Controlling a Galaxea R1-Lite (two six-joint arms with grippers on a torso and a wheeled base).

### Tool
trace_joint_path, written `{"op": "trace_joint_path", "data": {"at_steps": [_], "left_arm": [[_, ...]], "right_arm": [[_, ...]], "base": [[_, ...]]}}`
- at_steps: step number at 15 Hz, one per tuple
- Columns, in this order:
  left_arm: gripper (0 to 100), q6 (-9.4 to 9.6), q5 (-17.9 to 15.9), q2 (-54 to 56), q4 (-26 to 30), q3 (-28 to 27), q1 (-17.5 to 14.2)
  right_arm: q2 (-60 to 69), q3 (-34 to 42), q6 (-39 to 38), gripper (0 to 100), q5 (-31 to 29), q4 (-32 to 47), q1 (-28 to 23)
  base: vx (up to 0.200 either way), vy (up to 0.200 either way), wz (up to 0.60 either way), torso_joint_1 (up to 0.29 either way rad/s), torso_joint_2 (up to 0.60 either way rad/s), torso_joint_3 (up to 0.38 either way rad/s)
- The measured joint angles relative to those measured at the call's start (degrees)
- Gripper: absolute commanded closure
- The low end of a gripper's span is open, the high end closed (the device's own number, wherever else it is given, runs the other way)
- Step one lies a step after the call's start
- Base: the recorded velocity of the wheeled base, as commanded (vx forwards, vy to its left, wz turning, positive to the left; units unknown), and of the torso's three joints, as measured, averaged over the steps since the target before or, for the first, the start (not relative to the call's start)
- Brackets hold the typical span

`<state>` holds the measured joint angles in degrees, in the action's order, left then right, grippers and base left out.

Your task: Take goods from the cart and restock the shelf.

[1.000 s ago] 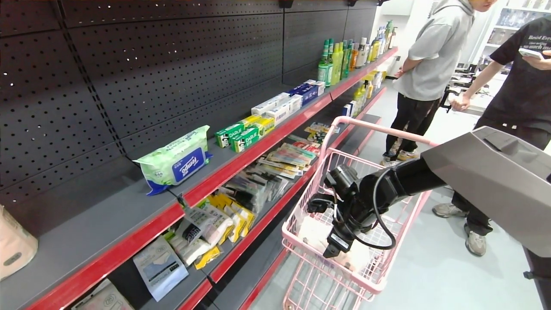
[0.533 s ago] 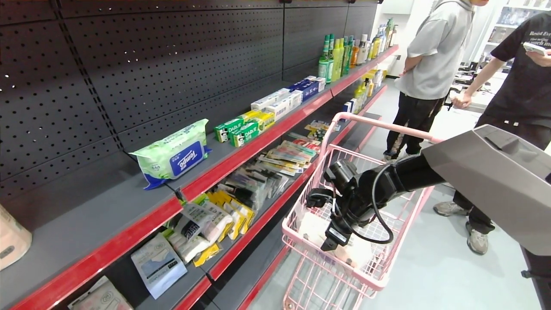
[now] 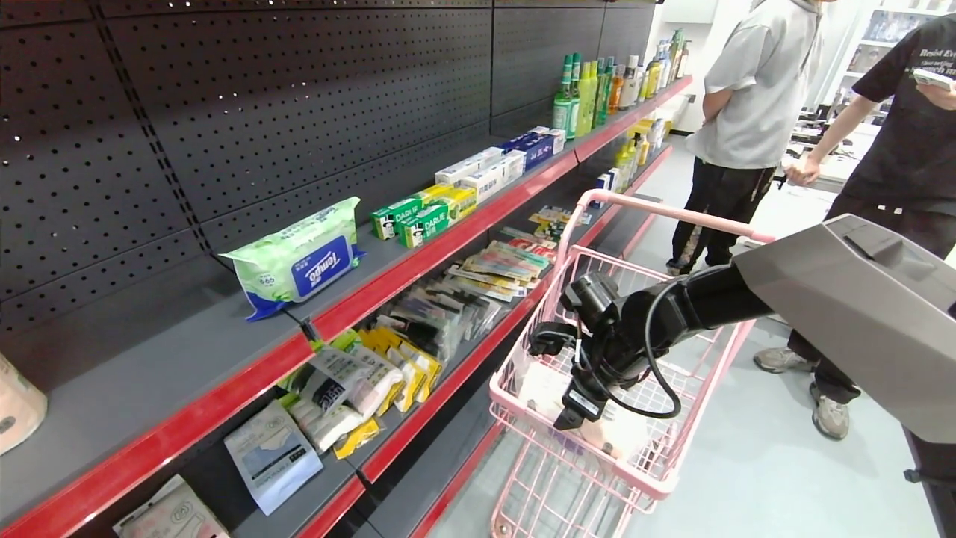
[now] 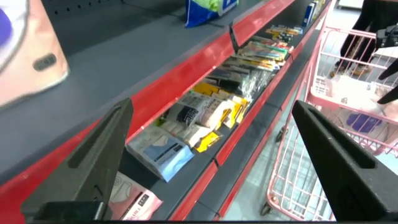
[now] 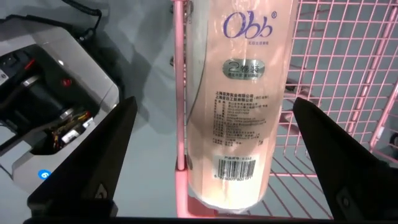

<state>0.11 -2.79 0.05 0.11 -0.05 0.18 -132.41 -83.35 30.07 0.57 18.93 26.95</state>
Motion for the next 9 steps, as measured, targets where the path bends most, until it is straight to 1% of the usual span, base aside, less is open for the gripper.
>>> {"op": "trace_joint_path", "data": {"at_steps": [9], "left_arm": [[0,-0.01,-0.02,0.0,-0.01,-0.02,0.0]], "right_arm": [[-0.16,0.17,-0.05,0,0.22,-0.13,-0.13]], "base": [[0.0,0.0,0.0,-0.002,0.01,0.005]]}}
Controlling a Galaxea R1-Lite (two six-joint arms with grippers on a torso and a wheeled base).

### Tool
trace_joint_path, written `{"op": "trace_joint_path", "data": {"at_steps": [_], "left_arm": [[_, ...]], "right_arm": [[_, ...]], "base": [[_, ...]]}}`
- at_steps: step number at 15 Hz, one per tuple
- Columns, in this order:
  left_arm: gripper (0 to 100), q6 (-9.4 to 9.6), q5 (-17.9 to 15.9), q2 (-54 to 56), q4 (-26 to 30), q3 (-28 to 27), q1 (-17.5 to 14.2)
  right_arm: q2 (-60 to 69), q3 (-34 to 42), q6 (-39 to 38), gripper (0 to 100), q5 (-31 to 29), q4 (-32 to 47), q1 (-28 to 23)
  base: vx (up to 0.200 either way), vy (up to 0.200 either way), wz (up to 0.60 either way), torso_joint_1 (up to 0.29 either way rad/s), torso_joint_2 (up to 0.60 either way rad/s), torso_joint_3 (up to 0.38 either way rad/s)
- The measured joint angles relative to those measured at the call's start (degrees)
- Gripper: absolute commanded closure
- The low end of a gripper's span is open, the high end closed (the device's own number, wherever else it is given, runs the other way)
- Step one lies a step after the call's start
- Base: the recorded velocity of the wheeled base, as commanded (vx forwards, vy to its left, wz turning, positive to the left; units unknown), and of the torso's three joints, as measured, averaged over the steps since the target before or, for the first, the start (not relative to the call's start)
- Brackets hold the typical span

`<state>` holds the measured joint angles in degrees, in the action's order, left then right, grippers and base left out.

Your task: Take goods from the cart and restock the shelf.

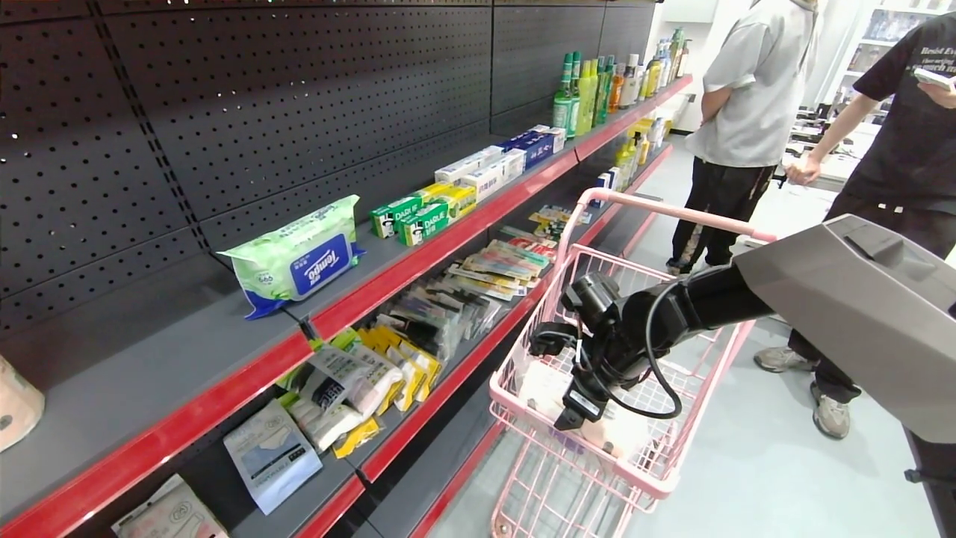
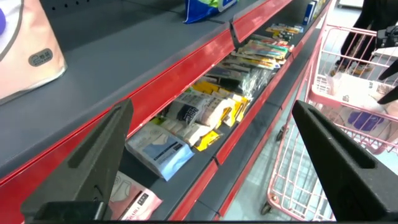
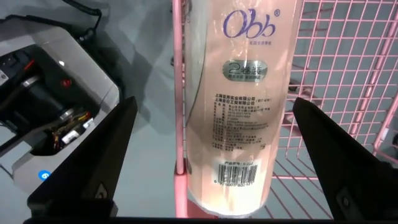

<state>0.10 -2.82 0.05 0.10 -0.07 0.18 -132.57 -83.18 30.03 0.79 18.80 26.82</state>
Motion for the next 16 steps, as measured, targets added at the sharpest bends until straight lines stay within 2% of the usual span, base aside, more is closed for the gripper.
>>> {"op": "trace_joint_path", "data": {"at_steps": [16], "left_arm": [[0,0.0,0.02,0.0,0.0,0.02,0.0]], "right_arm": [[-0.52,-0.56,0.07,0,-0.13,-0.28,-1.0]], "base": [[0.0,0.0,0.0,-0.028,0.07,0.042]]}}
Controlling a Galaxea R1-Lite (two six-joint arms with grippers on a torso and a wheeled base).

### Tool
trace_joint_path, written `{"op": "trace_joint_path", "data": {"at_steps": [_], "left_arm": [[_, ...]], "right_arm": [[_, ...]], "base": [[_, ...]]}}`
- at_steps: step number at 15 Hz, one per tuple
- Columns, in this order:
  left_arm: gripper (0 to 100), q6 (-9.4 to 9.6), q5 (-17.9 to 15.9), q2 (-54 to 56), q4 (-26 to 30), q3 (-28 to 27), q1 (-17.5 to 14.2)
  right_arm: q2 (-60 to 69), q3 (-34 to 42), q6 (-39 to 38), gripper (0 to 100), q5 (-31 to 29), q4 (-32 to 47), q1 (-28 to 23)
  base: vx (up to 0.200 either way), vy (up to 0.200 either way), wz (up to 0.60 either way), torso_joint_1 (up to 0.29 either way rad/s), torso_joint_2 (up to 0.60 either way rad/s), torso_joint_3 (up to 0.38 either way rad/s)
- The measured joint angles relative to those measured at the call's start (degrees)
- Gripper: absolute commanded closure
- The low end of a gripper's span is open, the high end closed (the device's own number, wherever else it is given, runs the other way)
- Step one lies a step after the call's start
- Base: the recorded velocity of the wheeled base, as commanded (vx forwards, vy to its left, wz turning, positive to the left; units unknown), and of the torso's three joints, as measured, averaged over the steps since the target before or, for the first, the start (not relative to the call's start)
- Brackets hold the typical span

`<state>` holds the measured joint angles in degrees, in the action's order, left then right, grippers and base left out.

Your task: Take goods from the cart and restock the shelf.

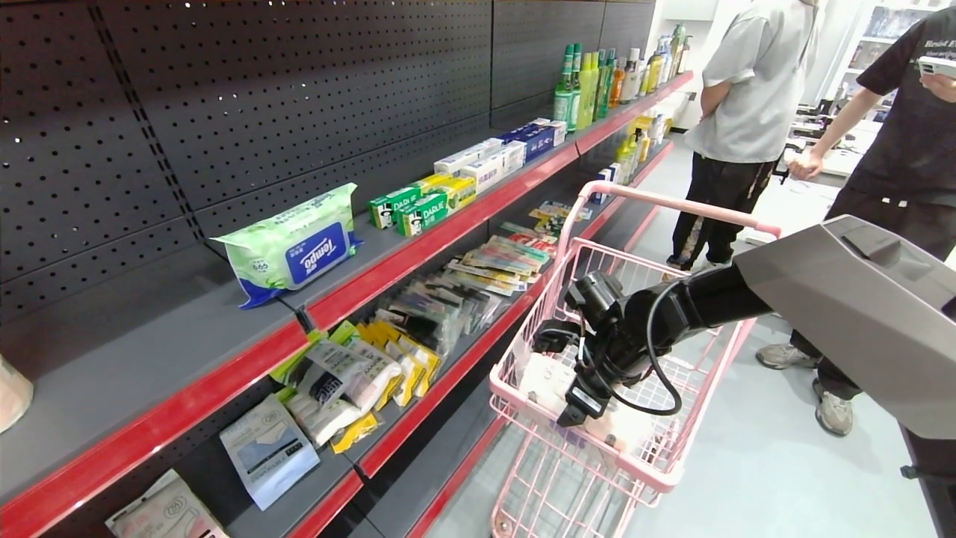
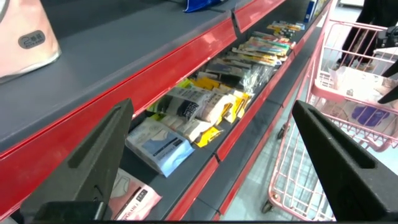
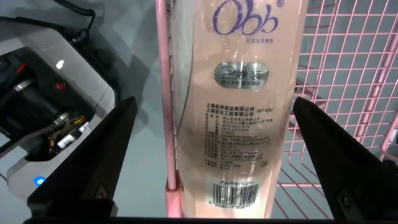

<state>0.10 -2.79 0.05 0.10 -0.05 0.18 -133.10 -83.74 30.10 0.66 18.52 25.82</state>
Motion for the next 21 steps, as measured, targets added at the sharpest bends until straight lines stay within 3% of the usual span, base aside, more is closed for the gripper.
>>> {"op": "trace_joint_path", "data": {"at_steps": [21], "left_arm": [[0,0.0,-0.02,0.0,0.0,0.05,0.0]], "right_arm": [[-4.47,-5.4,0.63,0,1.9,0.01,-1.51]], "base": [[0.0,0.0,0.0,0.0,0.0,0.0]]}}
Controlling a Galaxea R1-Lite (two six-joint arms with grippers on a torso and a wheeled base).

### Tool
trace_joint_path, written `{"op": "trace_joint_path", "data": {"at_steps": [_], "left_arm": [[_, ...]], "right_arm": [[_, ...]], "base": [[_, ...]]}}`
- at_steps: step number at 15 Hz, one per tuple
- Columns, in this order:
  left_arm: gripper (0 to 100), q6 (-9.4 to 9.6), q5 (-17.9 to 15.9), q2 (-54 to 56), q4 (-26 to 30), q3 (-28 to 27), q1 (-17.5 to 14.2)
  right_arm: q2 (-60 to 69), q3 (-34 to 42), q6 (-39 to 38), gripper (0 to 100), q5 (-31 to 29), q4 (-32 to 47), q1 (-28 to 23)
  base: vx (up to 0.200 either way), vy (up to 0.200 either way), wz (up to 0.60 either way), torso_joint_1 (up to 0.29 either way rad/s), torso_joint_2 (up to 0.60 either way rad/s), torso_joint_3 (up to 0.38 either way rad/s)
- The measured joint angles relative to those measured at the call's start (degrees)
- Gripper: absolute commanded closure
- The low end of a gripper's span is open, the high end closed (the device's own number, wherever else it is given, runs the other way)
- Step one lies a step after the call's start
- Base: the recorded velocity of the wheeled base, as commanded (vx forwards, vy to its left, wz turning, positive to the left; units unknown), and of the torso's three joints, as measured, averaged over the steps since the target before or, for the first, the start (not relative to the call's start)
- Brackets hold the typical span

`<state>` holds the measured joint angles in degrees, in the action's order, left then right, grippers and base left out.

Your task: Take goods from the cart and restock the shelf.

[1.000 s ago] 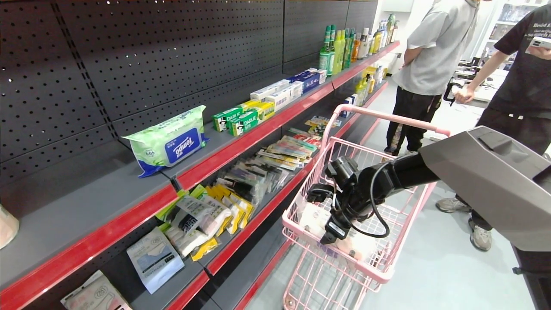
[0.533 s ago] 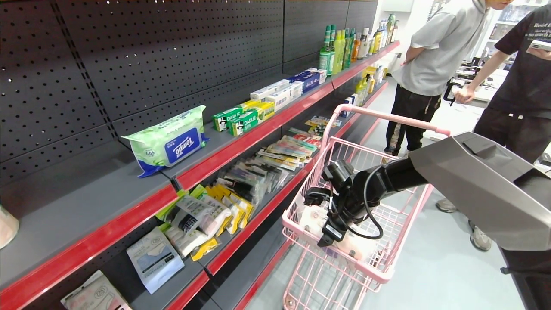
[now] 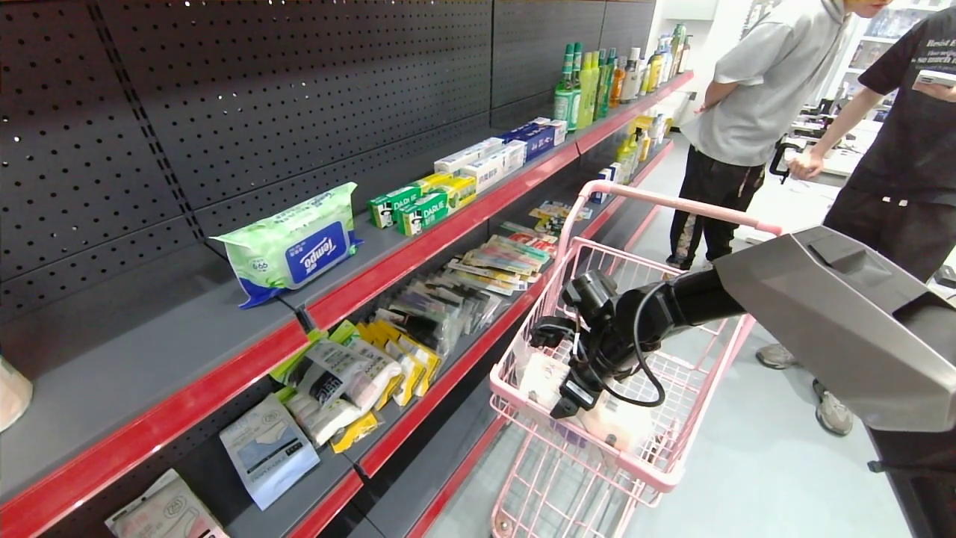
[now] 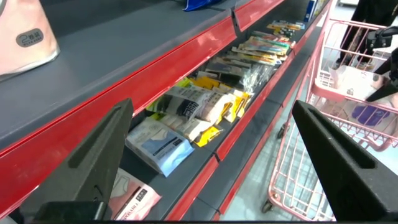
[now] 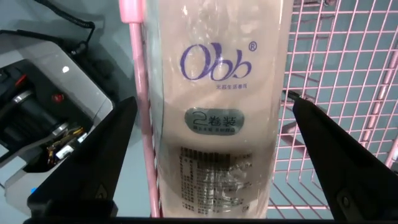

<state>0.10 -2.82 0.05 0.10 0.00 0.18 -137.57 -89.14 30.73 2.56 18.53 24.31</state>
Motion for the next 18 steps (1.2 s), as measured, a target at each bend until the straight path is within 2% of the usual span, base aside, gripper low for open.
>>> {"op": "trace_joint_path", "data": {"at_steps": [14,18], "left_arm": [[0,0.0,0.0,0.0,0.0,-0.07,0.0],[0,0.0,0.0,0.0,0.0,-0.07,0.0]], "right_arm": [[-3.41,-3.23,1.34,0,-1.63,0.21,-0.89],[-2.89,-4.0,1.15,0,-1.61,0.44,-2.49]], "base": [[0.0,0.0,0.0,0.0,0.0,0.0],[0.0,0.0,0.0,0.0,0.0,0.0]]}}
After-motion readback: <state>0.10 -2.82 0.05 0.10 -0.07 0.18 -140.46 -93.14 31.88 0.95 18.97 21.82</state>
